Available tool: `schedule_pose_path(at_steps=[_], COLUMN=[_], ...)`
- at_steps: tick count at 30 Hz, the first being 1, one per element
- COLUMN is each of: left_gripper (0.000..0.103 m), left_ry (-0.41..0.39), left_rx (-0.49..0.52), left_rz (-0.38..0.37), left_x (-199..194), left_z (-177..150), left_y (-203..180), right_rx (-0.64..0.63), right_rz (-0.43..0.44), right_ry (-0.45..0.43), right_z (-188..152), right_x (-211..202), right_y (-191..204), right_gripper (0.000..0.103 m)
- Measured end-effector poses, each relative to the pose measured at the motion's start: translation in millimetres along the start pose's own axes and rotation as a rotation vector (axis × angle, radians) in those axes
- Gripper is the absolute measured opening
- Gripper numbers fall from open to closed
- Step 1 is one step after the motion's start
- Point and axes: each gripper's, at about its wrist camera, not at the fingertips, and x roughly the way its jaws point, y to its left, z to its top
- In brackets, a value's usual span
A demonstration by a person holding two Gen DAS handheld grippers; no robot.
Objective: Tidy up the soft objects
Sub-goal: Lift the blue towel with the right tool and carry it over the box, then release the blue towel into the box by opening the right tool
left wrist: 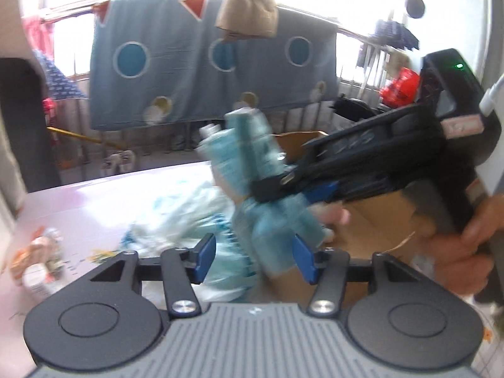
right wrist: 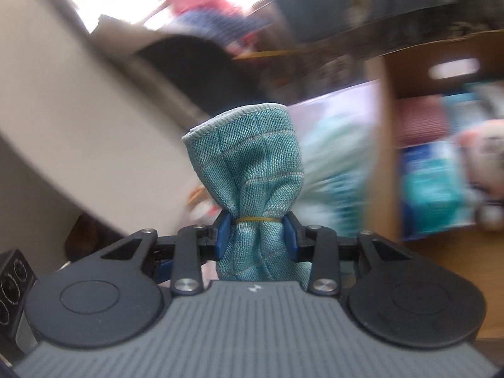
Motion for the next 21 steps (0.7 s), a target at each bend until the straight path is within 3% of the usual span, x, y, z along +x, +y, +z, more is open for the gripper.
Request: schedule_pose_path(at_steps=[7, 15, 17, 21], left_gripper=[0.06, 0.06, 0.06, 0.06], left_ry=[0.08, 0.116, 0.116, 0.115], left_rx=[-0.046, -0.097, -0.112, -0.134], left_rz=[0.009, 0.111, 0.135, 0.185], left_x=[30.4, 29.0, 26.6, 13.2], left_z=[-5.5, -3.2, -1.2, -5.0], left_y=[-4.6, 39.3, 53.0, 72.4], right_rx=[0.041, -0.052, -0.068, -0.055], right_rz=[-0.292, -0.643, -0.667, -0.635], right_ry=[-0.093, -0.057, -0.049, -0.06], right_z=[33.9, 48.0, 45.1, 39.8], right_x=[-53.4, -18.7, -9.2, -0.2], right_y=[-91.3, -157.3, -161.9, -158.9], right_gripper=[0.034, 0.043, 0.043, 0.044])
